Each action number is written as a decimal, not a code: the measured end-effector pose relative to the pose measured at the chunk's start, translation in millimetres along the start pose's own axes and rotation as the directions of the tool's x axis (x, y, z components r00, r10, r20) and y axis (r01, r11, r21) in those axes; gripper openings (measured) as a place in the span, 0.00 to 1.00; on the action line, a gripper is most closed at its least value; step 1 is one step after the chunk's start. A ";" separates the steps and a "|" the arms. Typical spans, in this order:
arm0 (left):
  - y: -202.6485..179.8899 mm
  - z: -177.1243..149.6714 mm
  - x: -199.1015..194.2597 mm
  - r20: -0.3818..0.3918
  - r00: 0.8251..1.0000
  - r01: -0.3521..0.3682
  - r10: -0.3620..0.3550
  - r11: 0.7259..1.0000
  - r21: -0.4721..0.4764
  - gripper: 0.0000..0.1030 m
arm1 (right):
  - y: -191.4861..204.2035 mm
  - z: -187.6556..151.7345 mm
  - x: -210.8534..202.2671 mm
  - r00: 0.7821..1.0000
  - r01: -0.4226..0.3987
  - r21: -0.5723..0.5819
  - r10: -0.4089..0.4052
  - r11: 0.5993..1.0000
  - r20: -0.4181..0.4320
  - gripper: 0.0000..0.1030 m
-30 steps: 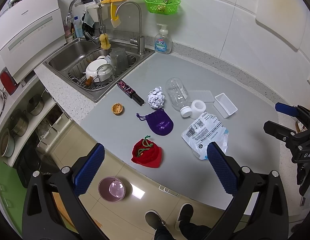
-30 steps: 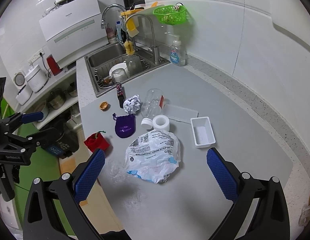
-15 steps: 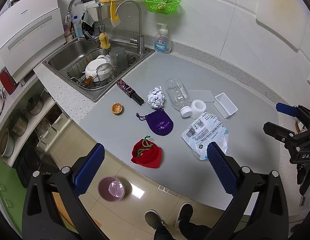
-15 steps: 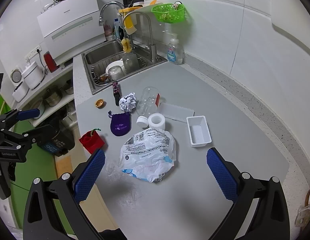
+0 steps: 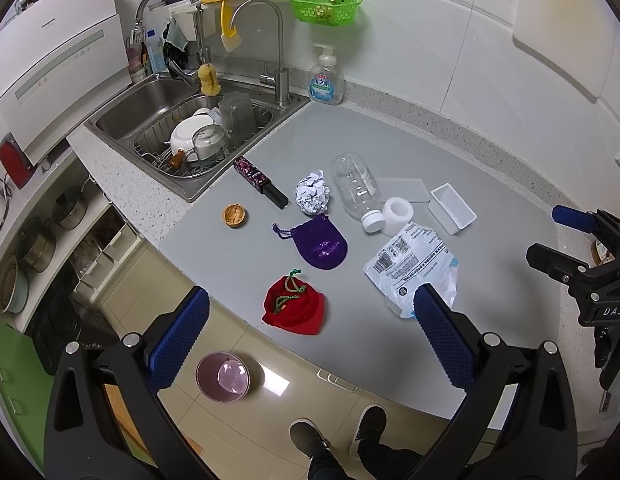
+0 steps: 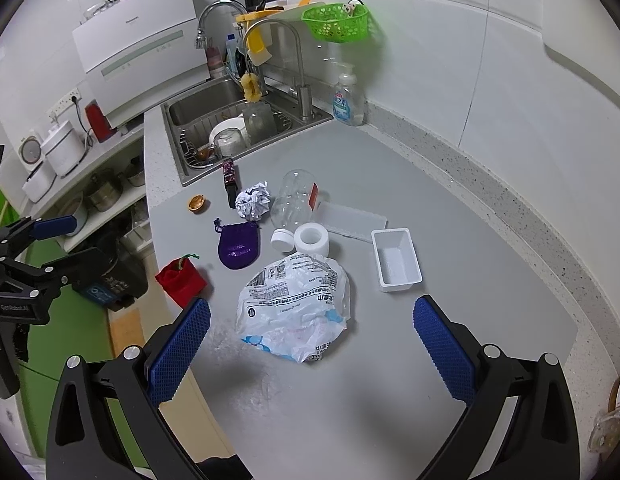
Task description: Collect trash
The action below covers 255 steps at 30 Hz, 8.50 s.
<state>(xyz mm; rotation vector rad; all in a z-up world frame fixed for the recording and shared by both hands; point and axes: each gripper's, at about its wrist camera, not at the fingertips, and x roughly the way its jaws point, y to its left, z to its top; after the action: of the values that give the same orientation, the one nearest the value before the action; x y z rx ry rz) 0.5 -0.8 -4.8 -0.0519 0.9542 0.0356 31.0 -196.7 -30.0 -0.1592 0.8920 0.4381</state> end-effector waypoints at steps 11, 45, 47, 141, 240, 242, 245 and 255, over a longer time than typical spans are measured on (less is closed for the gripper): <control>1.6 -1.6 2.9 -0.004 1.000 0.003 -0.003 1.000 -0.002 0.97 | 0.0 -0.7 0.7 1.000 -0.001 0.001 0.001 1.000 -0.002 0.95; 30.0 -6.8 140.9 -0.225 0.974 -0.040 0.025 0.997 -0.063 0.97 | -16.0 -4.7 16.1 0.998 0.012 0.029 -0.010 0.999 -0.061 0.95; 30.4 -8.4 150.8 -0.244 0.969 -0.040 0.026 0.998 -0.052 0.97 | -18.2 -4.6 18.6 0.998 0.013 0.032 -0.011 0.999 -0.066 0.95; 351.5 -433.4 273.5 -0.340 0.938 -0.280 0.066 0.724 -0.631 0.11 | 425.7 -231.3 534.6 0.769 -0.546 -0.421 0.233 0.725 -0.595 0.17; 62.3 -20.1 79.6 -0.055 0.994 0.094 -0.097 0.994 -0.052 0.97 | -22.2 -6.4 74.7 0.991 0.131 0.100 -0.129 0.986 -0.028 0.94; 54.4 -15.1 86.3 -0.059 0.994 0.092 -0.096 0.994 -0.059 0.97 | -36.7 -1.7 82.0 0.990 0.142 0.090 -0.139 0.986 -0.034 0.94; 43.2 -7.8 96.6 -0.074 0.992 0.096 -0.101 0.993 -0.075 0.97 | -57.1 4.8 97.0 0.987 0.156 0.067 -0.153 0.985 -0.049 0.94; 26.6 4.3 117.0 -0.114 0.991 0.058 -0.069 0.994 -0.098 0.97 | -98.4 19.7 165.7 0.979 0.100 0.000 -0.098 0.995 -0.177 0.94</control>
<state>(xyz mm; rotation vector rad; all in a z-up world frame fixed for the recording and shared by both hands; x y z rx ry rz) 70.3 26.9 -98.5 -0.1733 1.0676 0.0188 178.3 -228.9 -151.6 -0.2367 1.0558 0.3305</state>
